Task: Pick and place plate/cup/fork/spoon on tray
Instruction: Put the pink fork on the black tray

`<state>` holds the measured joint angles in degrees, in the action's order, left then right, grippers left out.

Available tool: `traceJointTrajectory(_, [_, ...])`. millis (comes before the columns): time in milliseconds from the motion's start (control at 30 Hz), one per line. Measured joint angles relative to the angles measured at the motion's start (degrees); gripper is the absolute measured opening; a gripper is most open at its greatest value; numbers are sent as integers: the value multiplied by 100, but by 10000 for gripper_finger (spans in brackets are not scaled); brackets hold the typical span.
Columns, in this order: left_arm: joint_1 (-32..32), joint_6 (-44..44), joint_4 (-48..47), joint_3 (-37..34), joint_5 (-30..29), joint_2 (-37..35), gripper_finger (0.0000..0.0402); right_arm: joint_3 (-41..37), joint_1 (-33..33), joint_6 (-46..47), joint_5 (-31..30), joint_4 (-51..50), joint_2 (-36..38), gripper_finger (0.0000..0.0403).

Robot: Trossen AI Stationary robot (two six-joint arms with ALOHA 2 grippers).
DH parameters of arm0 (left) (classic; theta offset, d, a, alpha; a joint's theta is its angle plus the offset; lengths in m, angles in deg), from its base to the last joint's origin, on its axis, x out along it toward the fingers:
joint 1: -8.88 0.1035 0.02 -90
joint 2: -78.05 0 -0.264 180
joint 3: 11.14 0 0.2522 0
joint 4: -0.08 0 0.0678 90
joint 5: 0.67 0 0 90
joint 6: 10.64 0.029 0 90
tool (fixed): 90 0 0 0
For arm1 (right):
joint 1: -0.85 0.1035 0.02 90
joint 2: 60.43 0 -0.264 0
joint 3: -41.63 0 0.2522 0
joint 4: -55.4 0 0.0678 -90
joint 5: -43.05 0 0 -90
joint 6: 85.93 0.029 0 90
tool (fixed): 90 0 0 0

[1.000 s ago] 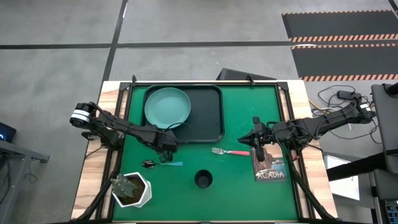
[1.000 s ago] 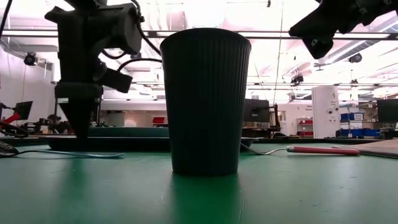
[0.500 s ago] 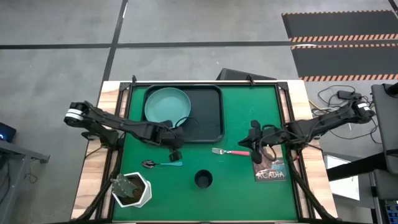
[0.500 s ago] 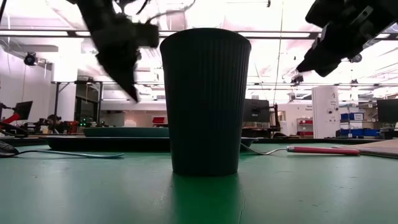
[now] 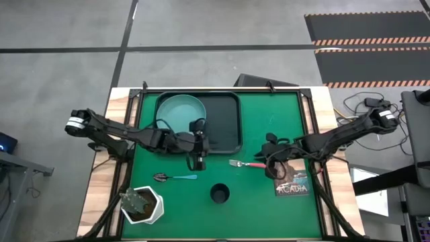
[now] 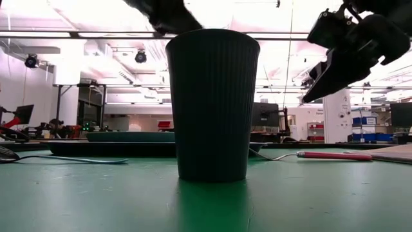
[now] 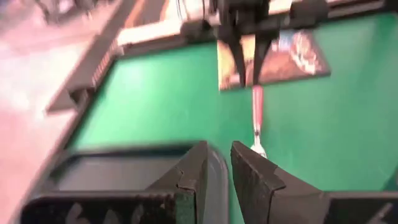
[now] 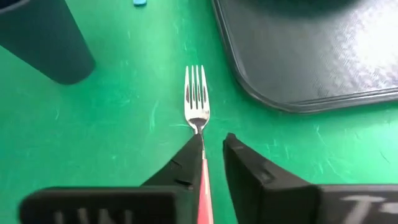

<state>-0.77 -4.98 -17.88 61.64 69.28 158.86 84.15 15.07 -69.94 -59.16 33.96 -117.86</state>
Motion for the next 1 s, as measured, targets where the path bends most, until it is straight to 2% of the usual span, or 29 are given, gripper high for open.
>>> traceJointTrajectory(233, [4,577,742,3,-22,-6,54,4,0,-105,-2,429,-526,142])
traceJointTrajectory(400, [9,705,975,-6,-24,-6,54,8,2,-100,-2,594,-986,167])
traceJointTrajectory(667, [9,673,978,-43,-23,-6,54,7,2,0,-156,718,-1757,167])
traceJointTrajectory(1000, [9,668,974,-45,-22,-6,54,15,2,76,-159,1191,-2449,137])
